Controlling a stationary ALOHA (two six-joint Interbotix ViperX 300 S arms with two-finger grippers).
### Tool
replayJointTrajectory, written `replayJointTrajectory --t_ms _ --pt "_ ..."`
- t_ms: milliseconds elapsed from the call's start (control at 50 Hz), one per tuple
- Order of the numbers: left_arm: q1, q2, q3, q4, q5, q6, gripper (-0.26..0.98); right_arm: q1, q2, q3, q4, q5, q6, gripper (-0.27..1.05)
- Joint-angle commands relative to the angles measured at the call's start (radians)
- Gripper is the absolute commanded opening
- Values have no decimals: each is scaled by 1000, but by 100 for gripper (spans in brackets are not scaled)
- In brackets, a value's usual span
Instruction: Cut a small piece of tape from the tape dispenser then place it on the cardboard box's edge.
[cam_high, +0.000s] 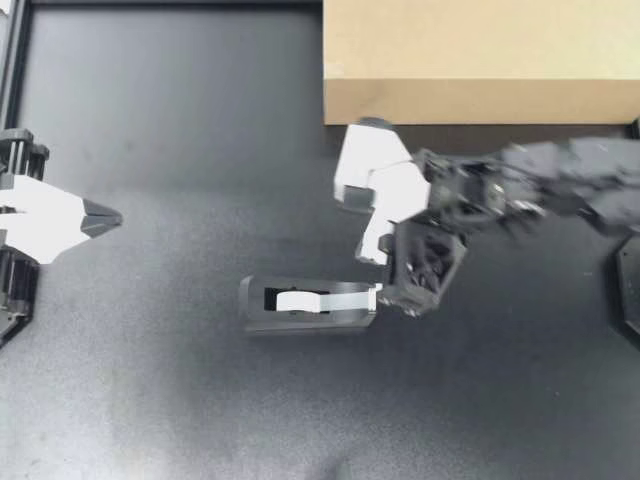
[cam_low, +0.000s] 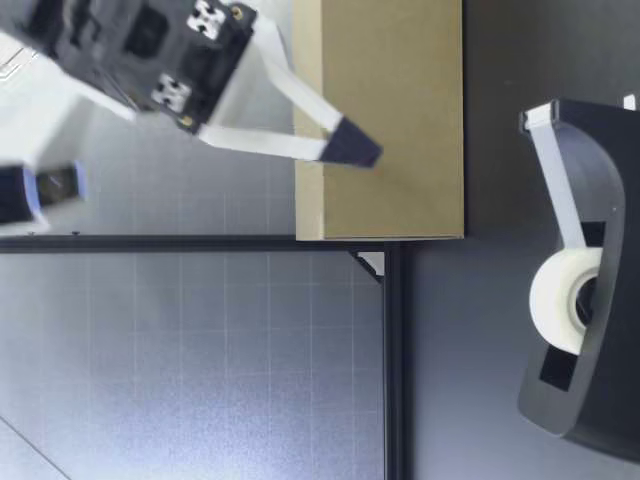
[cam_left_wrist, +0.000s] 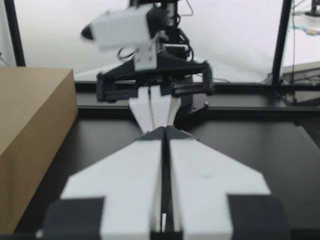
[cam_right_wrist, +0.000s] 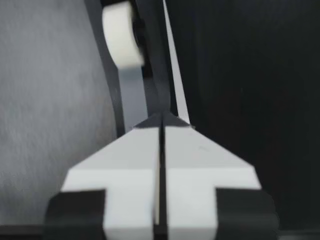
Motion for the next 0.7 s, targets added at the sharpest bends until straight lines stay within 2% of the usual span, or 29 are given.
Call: replayJointTrajectory --t_ms 0,180,240,380,480,580,680 --pt "3 12 -9 0 -8 0 -12 -64 49 -71 196 110 -184 -13" --pt "3 25 -8 0 -8 -3 -12 -190 206 -164 594 345 -541 -13" --pt "3 28 -8 0 -8 -3 -12 -222 249 -199 647 399 -581 -13" --pt "3 37 -8 -5 -18 -5 -12 -267 324 -264 638 451 -588 -11" --pt "3 46 -8 -8 -26 -5 -12 -276 357 -296 618 462 -589 -4" --pt "3 54 -8 -8 -28 -5 -12 -276 376 -304 598 463 -588 9" --pt "3 61 -6 -6 -28 -5 -12 -276 385 -301 595 462 -588 29"
